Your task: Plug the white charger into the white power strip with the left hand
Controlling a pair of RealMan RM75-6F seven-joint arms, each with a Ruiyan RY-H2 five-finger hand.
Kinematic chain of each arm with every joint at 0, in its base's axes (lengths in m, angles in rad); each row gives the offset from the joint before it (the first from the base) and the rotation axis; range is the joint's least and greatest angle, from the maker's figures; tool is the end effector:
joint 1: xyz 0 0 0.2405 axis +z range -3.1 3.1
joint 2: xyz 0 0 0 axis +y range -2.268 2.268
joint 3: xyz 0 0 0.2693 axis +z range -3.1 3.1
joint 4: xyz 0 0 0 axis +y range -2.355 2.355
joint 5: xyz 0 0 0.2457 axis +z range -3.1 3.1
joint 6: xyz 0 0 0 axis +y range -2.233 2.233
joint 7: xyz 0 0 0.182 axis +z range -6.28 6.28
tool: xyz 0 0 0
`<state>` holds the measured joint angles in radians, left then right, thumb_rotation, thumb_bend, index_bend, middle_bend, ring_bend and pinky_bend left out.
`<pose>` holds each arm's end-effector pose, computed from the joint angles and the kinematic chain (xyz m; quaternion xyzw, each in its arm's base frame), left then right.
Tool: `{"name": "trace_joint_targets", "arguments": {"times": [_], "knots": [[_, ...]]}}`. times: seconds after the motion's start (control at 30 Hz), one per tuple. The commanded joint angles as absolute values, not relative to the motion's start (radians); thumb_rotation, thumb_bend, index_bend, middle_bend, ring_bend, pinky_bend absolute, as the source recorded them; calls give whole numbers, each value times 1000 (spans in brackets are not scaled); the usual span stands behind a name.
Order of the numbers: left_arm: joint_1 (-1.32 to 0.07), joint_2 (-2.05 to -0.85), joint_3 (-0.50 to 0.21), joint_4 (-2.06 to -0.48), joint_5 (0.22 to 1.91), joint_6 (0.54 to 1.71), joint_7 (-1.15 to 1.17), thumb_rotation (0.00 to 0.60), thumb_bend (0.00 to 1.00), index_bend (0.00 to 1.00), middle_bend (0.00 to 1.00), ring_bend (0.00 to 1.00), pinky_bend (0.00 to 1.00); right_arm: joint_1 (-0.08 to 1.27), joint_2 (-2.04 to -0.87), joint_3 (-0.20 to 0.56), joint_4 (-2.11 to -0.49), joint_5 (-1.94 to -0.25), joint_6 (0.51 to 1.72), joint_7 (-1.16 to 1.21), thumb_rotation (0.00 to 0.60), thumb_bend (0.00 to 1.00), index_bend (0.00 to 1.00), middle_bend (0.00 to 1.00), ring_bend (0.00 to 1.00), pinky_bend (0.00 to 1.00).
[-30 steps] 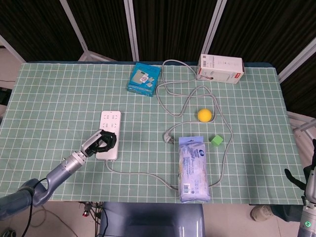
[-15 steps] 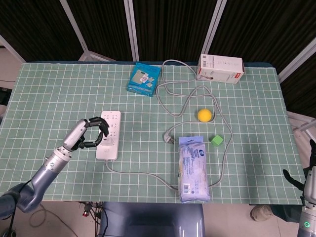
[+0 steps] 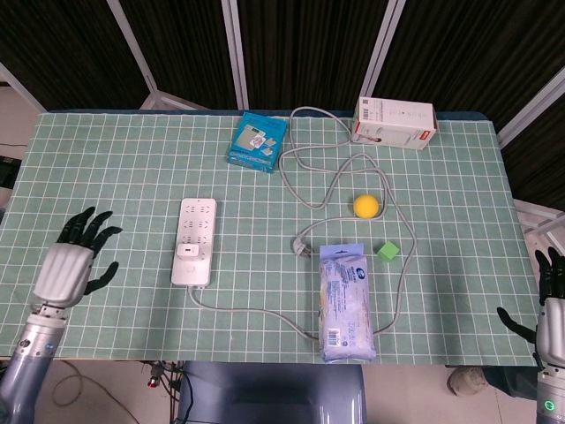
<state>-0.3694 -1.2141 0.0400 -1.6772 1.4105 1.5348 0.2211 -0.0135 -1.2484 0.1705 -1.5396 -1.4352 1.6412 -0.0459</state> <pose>-0.2610 0.2825 0.0908 -0.6461 -0.3142 -0.4175 0.5564 -0.3513 -0.2119 0.1480 0.4897 -0.3533 0.4235 0.6753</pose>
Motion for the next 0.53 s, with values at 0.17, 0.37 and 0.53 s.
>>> {"name": "trace_joint_targets", "arguments": {"times": [0.17,0.37,0.53], "knots": [[-221,-1178,47,-1667,1366,1607,84,600,294,244,58,0,89,-3,-1229,150,-1536,-1470,1623,-31,600,128,13,0,0,0],[-200,-1172,39,-1666,1385,1604,80,600,294,244,58,0,89,9,-1210,125,-1528,-1514,1605,-19,600,128,13,0,0,0],[-184,-1163,28,-1670,1405,1609,80,600,294,244,59,0,89,19,-1208,115,-1518,-1535,1596,-8,600,128,13,0,0,0]]}}
